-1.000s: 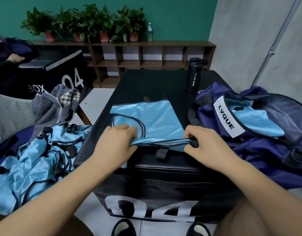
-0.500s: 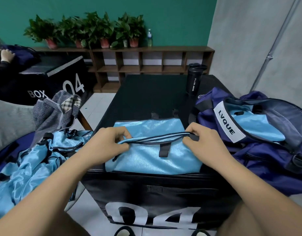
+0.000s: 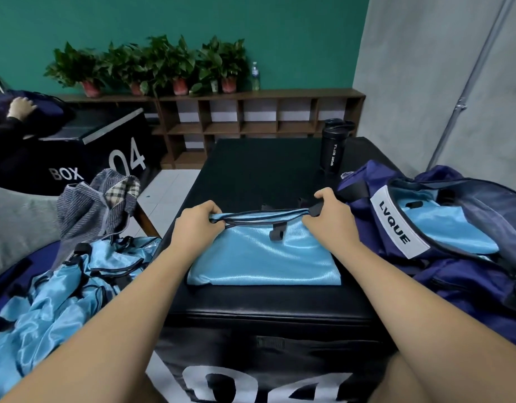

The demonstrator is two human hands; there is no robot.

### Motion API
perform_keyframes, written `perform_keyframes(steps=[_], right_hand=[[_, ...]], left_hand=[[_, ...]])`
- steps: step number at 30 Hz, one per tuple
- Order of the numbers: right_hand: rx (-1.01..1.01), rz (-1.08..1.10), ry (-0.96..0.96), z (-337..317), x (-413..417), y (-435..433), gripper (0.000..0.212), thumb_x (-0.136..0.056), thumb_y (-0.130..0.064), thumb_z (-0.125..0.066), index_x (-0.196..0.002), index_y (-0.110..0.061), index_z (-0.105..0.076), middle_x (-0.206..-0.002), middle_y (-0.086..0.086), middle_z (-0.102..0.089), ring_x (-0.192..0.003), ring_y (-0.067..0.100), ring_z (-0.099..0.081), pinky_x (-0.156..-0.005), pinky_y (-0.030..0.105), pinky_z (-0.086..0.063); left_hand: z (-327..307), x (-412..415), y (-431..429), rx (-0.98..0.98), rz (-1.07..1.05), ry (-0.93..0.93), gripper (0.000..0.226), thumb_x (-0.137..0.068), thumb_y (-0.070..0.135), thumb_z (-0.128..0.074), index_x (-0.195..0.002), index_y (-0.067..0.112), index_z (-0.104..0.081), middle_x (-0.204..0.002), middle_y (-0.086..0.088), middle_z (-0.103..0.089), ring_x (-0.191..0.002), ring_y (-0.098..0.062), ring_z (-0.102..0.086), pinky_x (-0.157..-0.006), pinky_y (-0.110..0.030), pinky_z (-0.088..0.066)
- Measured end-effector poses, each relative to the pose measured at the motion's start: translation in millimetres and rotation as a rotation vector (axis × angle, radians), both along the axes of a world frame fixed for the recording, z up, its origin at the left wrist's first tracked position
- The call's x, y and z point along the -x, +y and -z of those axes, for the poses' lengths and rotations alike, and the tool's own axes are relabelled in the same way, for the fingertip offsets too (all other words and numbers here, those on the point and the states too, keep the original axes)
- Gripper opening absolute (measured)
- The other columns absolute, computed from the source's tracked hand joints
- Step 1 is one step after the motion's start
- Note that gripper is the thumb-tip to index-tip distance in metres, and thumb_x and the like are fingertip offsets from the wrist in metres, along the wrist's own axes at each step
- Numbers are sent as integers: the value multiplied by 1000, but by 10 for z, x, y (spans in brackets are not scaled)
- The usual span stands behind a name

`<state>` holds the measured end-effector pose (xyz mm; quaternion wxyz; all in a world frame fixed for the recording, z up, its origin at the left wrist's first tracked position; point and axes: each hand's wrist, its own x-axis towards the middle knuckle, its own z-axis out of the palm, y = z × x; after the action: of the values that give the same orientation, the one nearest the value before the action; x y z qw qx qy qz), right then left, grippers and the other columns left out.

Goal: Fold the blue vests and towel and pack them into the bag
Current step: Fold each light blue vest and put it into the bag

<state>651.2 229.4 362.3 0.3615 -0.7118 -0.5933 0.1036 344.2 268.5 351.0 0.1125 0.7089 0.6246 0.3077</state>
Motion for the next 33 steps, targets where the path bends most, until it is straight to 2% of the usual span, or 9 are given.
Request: perform_keyframes(steps=[7, 10, 14, 17, 21, 24, 27, 29, 33], right_hand=[[22, 32, -61, 191, -25, 241, 49, -88, -34, -71, -131, -26, -48, -109, 2, -66, -95, 32, -65, -75, 43, -56], [10, 43, -85, 247, -71, 289, 45, -94, -38, -71, -131, -22, -51, -124, 6, -59, -104, 35, -63, -80, 44, -53], [-75, 64, -158, 277, -140, 317, 40, -101, -39, -65, -134, -18, -55, -133, 8, -55, -120, 35, -54, -102, 51, -45], [-165, -1, -250, 261, -108, 253, 33, -100, -30, -66, -131, -19, -58, -133, 5, -54, -119, 31, -51, -102, 50, -40], [-217, -173, -357, 196, 3, 128, 18, -91, -18, -69, -106, -23, -60, -107, -3, -56, -100, 25, -53, -89, 44, -45], [-18, -267, -369, 236, 91, 41, 9, -90, -18, -59, -94, -25, -56, -92, -6, -61, -89, 25, -57, -73, 40, -49], [90, -320, -411, 358, 120, 26, 5, -91, -21, -56, -88, -24, -53, -91, -5, -58, -86, 27, -57, -71, 40, -50], [92, -339, -435, 417, 124, 60, 6, -93, -20, -55, -94, -25, -56, -98, -6, -55, -93, 26, -55, -79, 42, -50], [83, -372, -554, 497, 105, 130, 45, -98, -23, -53, -143, -24, -55, -138, -3, -52, -130, 24, -45, -111, 41, -35]], left_hand=[[141, -44, 188, 43, -69, -73, 13, -85, 34, -76, -85, 32, -63, -74, 10, -70, -74, -10, -64, -64, -33, -53], [192, 31, 254, 68, -128, -101, 16, -89, 39, -75, -91, 29, -62, -78, 6, -70, -78, -12, -64, -61, -32, -48], [239, 156, 319, 55, -203, -120, 28, -95, 40, -74, -114, 23, -63, -112, 3, -67, -101, -20, -65, -79, -34, -46], [231, 124, 291, -51, -172, -42, 33, -97, 35, -71, -126, 22, -60, -127, 0, -56, -109, -24, -60, -89, -39, -49], [135, -121, 162, -235, 57, 125, 21, -91, 26, -73, -104, 30, -57, -105, 8, -54, -96, -22, -57, -84, -46, -51], [133, -346, 32, -126, 264, 207, 16, -90, 24, -71, -91, 31, -57, -91, 12, -58, -87, -12, -59, -81, -41, -53], [289, -416, 21, -13, 355, 217, 11, -90, 26, -70, -88, 33, -61, -92, 14, -59, -84, -5, -61, -80, -39, -56], [371, -401, 59, 17, 355, 203, 8, -92, 32, -69, -96, 36, -63, -99, 15, -57, -92, -5, -60, -86, -39, -56], [433, -351, 120, 40, 324, 237, 39, -95, 48, -65, -132, 37, -62, -127, 18, -54, -123, -12, -53, -107, -40, -44]])
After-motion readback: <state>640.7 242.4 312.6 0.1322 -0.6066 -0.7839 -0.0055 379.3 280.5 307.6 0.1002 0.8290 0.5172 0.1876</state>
